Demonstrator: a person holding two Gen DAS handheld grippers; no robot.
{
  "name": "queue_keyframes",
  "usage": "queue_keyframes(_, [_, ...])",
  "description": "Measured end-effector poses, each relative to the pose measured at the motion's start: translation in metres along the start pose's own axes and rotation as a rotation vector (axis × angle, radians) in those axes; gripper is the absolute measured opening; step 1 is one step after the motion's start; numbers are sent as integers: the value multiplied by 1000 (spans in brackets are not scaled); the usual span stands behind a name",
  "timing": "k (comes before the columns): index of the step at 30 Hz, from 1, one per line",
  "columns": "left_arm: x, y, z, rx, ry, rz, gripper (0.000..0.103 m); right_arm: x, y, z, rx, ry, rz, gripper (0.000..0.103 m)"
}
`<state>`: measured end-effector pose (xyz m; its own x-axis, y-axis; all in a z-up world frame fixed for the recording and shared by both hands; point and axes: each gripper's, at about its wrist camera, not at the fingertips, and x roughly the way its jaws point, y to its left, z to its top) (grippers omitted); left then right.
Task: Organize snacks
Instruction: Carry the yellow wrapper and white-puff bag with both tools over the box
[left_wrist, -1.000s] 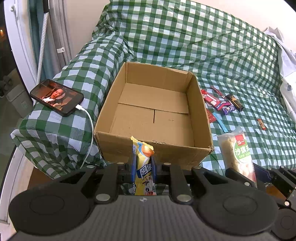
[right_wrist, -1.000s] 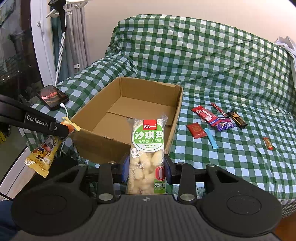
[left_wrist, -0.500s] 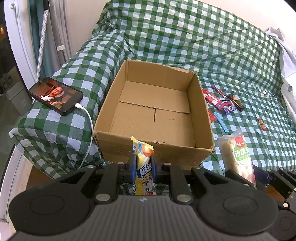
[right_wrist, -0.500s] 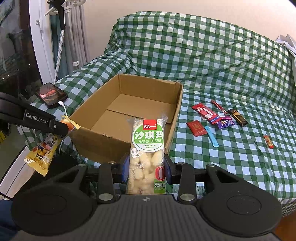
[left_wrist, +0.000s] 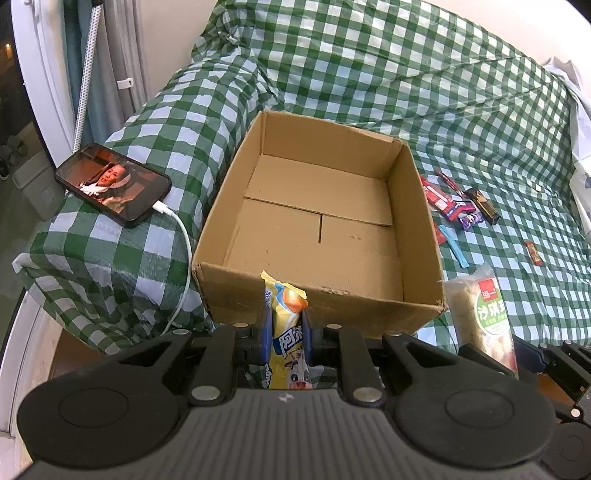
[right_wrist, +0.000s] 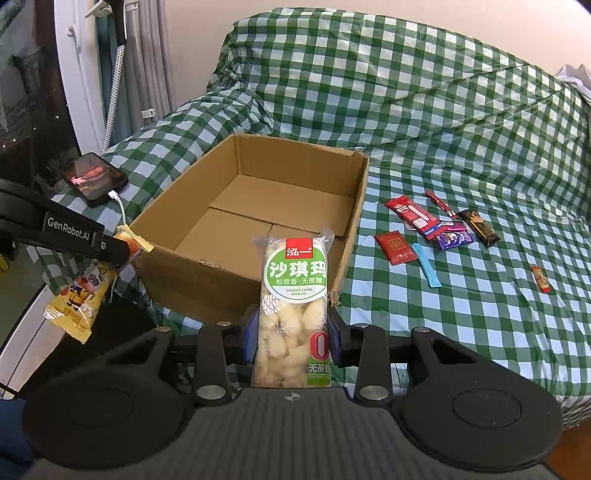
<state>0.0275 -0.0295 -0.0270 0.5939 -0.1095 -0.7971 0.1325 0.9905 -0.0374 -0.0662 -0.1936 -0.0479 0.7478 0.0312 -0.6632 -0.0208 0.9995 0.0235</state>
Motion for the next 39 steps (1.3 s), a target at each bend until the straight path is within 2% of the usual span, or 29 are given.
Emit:
queue_keyframes(12, [13, -2, 36, -36, -36, -22, 18, 17, -8, 16, 9, 11, -8, 39])
queue_keyframes(24, [43, -9, 96, -43, -89, -20, 18, 57, -13, 67, -6, -20, -4, 39])
queue_keyframes(33, [86, -8, 125, -47, -56, -3, 18, 101, -13, 92, -7, 1, 22, 39])
queue_keyframes(39, [118, -2, 129, -50, -3, 13, 18, 132, -8, 102, -2, 31, 43, 39])
